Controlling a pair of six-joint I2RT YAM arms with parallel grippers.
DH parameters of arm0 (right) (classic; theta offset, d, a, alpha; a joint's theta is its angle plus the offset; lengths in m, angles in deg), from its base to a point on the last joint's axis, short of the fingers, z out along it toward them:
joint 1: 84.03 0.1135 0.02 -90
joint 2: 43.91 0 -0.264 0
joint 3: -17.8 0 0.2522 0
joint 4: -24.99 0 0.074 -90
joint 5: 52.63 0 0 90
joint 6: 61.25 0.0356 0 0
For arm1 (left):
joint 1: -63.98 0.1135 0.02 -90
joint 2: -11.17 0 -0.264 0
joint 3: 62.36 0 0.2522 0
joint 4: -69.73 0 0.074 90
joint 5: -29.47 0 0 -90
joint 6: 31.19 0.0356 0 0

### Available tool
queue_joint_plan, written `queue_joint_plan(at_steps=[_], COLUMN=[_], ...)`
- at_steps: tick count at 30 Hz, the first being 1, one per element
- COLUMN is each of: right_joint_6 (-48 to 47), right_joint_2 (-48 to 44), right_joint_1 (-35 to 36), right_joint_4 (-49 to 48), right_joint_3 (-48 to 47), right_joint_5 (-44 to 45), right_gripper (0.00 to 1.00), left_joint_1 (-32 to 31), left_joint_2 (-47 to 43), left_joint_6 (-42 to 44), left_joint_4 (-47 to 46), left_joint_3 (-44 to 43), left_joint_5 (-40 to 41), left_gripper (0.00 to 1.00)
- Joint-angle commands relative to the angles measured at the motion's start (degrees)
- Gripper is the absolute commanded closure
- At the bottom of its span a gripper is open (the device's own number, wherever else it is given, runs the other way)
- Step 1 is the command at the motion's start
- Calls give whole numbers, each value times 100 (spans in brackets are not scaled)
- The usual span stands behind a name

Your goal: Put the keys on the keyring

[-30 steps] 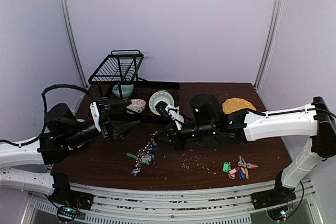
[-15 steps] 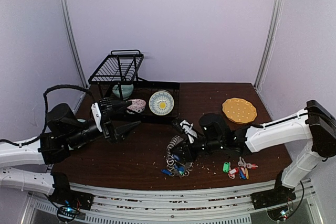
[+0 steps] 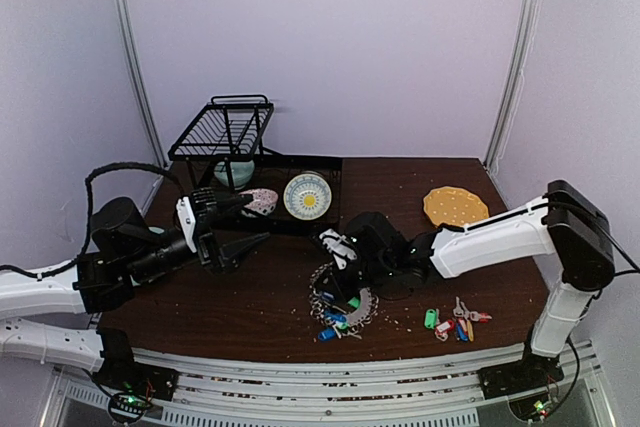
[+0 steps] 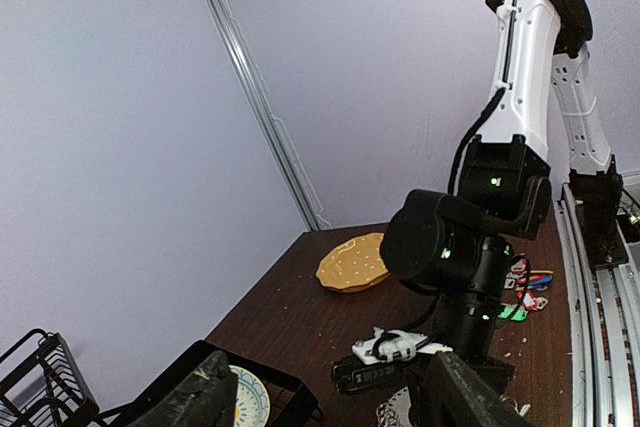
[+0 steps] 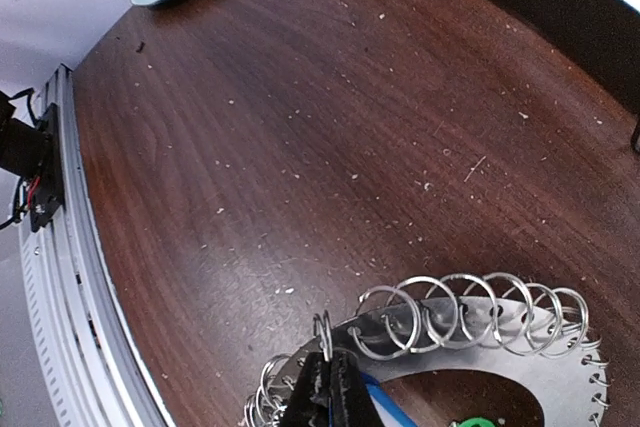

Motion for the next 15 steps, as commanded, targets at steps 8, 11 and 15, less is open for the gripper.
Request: queue_joint_plan(at_steps=[8,11,15], right_joint_6=[-306,-254,-245], right_joint_2=[10,-508,-1425], right_joint_1=[-60,-283,-787], right_joint_4=[7,8,147], right_joint_3=[-871,-663,-95], right_joint_5=[-208,161,1036], right_gripper=[20,0,0], left_joint_1=[14,13,18], left_joint_2=[37,38,89], left_joint_6=[107,116,81], left_joint_4=[-122,-124,-171], left_joint_3=[-153,-148,-134], left_joint_5=[97,197,637], left_gripper=[31,28,25])
